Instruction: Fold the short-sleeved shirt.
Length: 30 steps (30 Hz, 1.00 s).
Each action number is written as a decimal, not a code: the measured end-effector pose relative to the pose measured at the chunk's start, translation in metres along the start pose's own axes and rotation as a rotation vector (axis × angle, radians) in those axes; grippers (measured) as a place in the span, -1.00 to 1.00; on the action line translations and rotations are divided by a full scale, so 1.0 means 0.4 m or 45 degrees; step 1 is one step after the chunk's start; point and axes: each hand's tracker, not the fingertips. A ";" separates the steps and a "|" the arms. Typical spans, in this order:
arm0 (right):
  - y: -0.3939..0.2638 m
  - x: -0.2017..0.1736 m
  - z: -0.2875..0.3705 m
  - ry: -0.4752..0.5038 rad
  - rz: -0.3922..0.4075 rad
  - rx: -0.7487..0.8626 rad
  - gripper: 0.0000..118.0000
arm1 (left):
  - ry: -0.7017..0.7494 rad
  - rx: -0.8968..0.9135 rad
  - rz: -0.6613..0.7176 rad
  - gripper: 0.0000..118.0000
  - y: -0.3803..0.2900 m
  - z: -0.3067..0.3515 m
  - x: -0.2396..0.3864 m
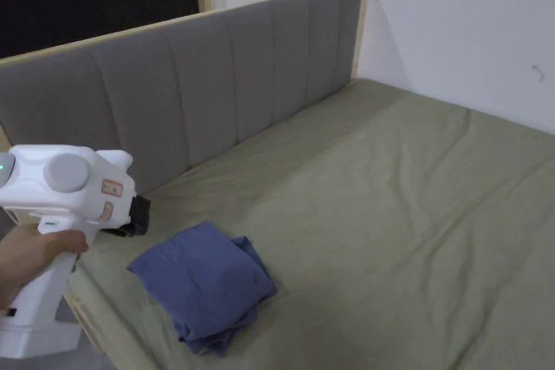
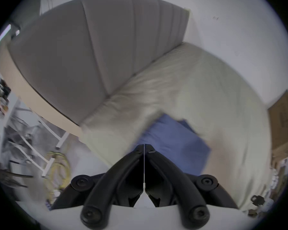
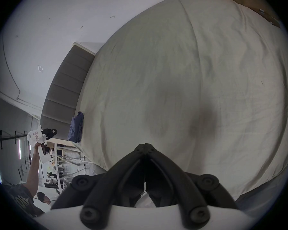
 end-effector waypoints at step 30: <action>0.094 -0.050 0.445 -0.659 0.494 1.206 -1.00 | -0.597 0.950 -0.823 -0.99 -0.498 0.306 0.907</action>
